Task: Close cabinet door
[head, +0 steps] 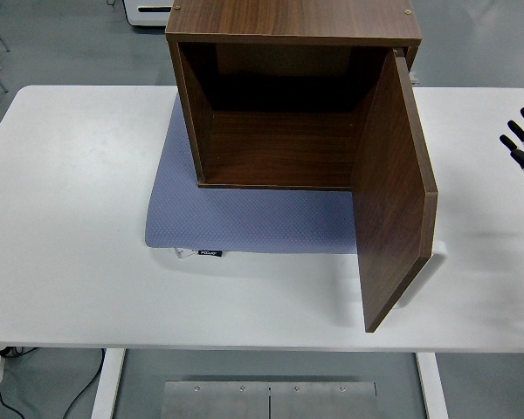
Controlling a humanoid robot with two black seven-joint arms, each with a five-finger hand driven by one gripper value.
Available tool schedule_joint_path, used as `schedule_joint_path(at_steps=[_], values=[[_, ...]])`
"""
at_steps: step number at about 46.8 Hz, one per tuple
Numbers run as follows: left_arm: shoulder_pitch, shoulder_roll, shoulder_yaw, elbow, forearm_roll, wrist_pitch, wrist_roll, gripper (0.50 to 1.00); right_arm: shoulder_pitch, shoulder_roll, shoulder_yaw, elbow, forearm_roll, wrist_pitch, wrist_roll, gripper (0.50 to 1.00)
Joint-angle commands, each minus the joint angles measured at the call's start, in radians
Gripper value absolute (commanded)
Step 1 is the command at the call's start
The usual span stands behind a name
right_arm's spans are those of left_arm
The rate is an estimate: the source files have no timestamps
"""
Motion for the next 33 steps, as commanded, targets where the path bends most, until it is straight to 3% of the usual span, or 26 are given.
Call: schedule_joint_path(at_steps=[1, 10, 33], values=[[0.000, 0.000, 0.000, 0.000, 0.000, 0.000, 0.000, 1.000, 0.000, 0.000, 0.000, 0.000, 0.000, 0.000, 0.000, 1.000], [0.000, 0.000, 0.000, 0.000, 0.000, 0.000, 0.000, 1.000, -0.003, 0.000, -0.002, 0.000, 0.000, 0.005, 0.000, 1.000], [0.000, 0.000, 0.000, 0.000, 0.000, 0.000, 0.000, 1.000, -0.017, -0.055, -0.002, 0.001, -0.002, 0.095, 0.003, 1.000]])
